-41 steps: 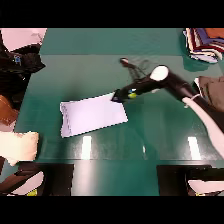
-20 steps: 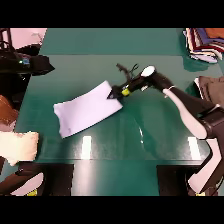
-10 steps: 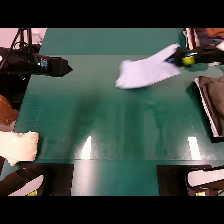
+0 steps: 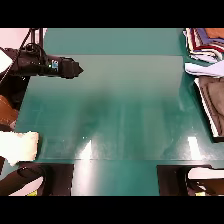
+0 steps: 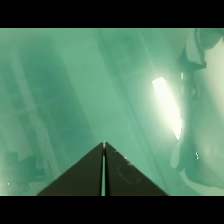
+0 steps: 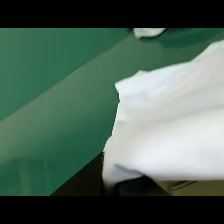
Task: Fold the shirts.
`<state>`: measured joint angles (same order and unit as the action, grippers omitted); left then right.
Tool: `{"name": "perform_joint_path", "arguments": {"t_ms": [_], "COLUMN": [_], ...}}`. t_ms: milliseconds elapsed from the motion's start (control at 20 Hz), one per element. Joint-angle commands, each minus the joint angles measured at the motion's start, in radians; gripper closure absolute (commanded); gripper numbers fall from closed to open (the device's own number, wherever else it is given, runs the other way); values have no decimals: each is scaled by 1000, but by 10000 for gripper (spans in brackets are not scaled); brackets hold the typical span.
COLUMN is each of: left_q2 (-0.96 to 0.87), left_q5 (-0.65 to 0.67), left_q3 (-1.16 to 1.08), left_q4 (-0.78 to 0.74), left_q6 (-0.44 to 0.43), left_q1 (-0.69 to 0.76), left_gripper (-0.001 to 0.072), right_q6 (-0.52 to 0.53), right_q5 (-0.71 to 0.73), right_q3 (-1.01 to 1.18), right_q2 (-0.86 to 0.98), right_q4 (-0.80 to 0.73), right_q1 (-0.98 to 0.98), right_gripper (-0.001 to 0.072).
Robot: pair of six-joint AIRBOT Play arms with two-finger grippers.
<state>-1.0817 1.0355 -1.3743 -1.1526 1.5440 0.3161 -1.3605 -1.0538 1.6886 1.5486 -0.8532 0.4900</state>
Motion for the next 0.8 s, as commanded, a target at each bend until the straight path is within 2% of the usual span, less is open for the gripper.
{"name": "perform_joint_path", "arguments": {"t_ms": [0, 150, 400, 500, 750], "left_q2": [-1, -1, -1, -1, 0], "left_q5": [-7, -7, -3, -3, -1], "left_q3": [0, 0, 0, 0, 0], "left_q4": [2, 2, 1, 1, 1], "left_q6": [1, 0, -5, -8, -32], "left_q1": [6, 6, 6, 6, 6], "left_gripper": [684, 684, 684, 684, 684], "right_q6": [0, 0, 0, -1, -27], "right_q5": [51, 24, -162, -249, -288], "right_q3": [1, 1, 0, -6, -257], "right_q2": [-64, -154, -226, -245, -382], "right_q4": [-3, -9, -16, -71, -244], "right_q1": [51, 84, 178, 216, 294], "right_gripper": [694, 694, 695, 695, 694]}}
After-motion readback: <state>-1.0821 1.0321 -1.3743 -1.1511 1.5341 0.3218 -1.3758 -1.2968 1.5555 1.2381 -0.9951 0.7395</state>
